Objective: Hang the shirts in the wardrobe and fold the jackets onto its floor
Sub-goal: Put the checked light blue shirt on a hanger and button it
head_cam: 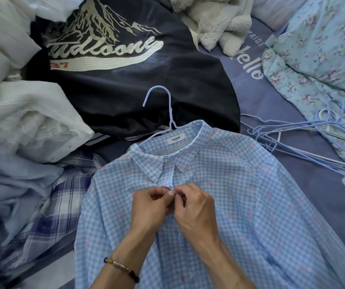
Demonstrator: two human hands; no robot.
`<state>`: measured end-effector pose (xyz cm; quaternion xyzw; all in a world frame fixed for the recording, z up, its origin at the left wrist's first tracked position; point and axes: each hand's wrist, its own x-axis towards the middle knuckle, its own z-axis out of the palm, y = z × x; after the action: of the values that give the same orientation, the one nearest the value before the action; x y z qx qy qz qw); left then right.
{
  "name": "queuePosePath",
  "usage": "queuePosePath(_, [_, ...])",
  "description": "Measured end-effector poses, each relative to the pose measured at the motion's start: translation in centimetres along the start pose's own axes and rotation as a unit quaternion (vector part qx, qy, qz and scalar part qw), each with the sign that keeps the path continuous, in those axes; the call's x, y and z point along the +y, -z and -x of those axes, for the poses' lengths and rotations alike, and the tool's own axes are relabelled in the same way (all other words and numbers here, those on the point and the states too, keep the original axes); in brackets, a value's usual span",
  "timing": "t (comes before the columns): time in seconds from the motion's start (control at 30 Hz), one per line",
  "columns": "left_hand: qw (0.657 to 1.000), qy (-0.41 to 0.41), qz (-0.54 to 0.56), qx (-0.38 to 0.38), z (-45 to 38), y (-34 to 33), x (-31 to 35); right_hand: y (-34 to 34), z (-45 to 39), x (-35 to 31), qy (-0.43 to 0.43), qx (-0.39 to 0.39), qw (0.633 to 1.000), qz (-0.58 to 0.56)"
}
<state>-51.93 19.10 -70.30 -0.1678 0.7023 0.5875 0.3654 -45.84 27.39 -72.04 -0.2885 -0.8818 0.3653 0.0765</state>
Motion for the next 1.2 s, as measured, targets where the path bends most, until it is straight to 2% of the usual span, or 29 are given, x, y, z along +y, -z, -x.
queuePosePath(0.13, [0.997,-0.045,-0.062,0.014,-0.4,0.1,-0.5,0.7,-0.6,0.2,-0.097,-0.030,0.993,-0.058])
queuePosePath(0.3, [0.995,-0.047,-0.079,0.024,-0.7,0.5,-0.3,1.1,-1.0,0.6,-0.174,-0.091,0.975,-0.104])
queuePosePath(0.47, [0.995,-0.028,-0.095,-0.008,-1.0,0.3,-0.2,0.9,-1.0,0.9,-0.239,-0.072,0.951,-0.182])
queuePosePath(0.6, [0.991,-0.050,-0.126,-0.010,-0.9,0.3,-0.6,0.8,-0.7,0.4,-0.222,-0.073,0.958,-0.167])
queuePosePath(0.8, [0.981,-0.062,-0.183,-0.032,-1.3,0.7,-0.9,1.1,-0.3,0.0,-0.121,-0.078,0.988,-0.055])
queuePosePath(0.87, [0.972,-0.084,-0.214,-0.041,-1.6,0.8,-0.8,1.2,-0.5,0.1,-0.133,-0.073,0.987,-0.057])
queuePosePath(0.93, [0.954,-0.136,-0.264,-0.045,-1.7,0.9,-0.6,1.3,-0.9,0.1,-0.229,-0.072,0.963,-0.126])
queuePosePath(1.0, [0.937,-0.188,-0.291,-0.048,-1.6,1.0,-0.3,1.2,-1.2,0.4,-0.346,-0.085,0.894,-0.271])
queuePosePath(1.07, [0.942,-0.204,-0.263,-0.050,-1.7,1.3,-0.6,1.1,-1.2,0.6,-0.413,-0.115,0.822,-0.374])
queuePosePath(1.13, [0.952,-0.191,-0.231,-0.052,-1.8,1.4,-1.4,1.1,-0.7,1.0,-0.409,-0.143,0.818,-0.378])
queuePosePath(1.2, [0.953,-0.136,-0.262,-0.066,-1.6,1.4,-2.4,1.2,-0.2,1.6,-0.386,-0.124,0.843,-0.353])
